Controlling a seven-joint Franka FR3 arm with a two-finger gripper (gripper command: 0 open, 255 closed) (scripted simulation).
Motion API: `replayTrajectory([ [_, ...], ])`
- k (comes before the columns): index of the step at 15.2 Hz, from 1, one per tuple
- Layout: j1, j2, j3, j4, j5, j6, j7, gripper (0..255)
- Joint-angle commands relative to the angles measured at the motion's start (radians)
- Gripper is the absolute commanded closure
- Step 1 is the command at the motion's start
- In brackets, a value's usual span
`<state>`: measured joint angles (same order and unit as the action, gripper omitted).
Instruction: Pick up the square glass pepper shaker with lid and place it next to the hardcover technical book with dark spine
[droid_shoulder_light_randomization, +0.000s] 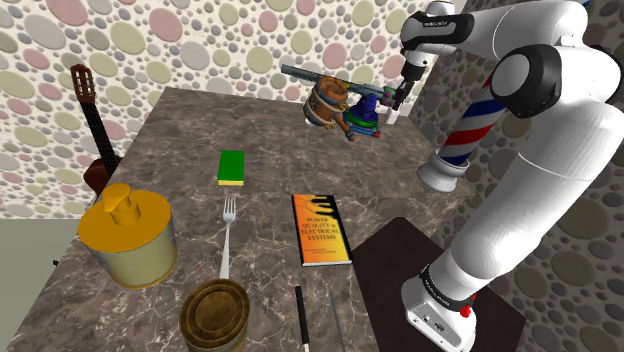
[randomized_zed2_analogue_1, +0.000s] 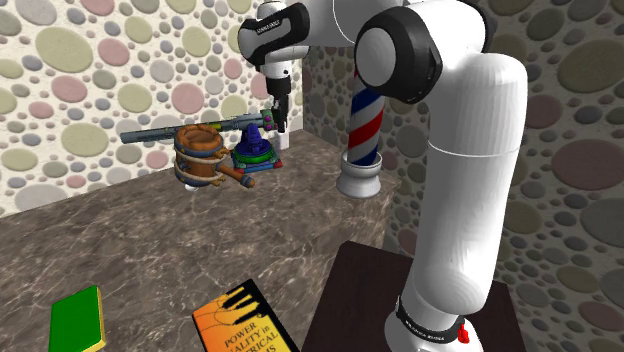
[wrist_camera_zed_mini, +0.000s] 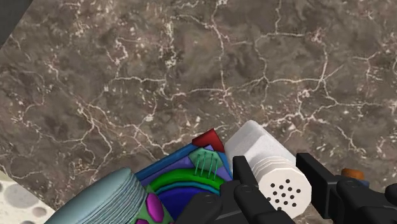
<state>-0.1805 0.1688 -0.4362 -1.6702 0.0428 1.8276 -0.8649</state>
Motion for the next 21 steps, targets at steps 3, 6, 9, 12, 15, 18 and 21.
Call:
replayTrajectory([
  [3, 0.000, -0.004, -0.001, 0.049, -0.002, -0.052, 0.001, 255],
  [6, -0.002, -0.002, -0.002, 0.091, -0.002, -0.093, 0.001, 255],
  [9, -0.004, 0.002, -0.003, 0.137, 0.000, -0.135, -0.001, 255],
  [12, -0.007, 0.007, -0.003, 0.174, 0.002, -0.167, -0.003, 255],
  [15, 0.046, -0.083, 0.023, 0.067, -0.038, -0.144, 0.075, 255],
  [18, 0.089, -0.162, 0.057, -0.022, -0.070, -0.129, 0.155, 255],
  [21, 0.125, -0.230, 0.096, -0.097, -0.093, -0.120, 0.234, 255],
])
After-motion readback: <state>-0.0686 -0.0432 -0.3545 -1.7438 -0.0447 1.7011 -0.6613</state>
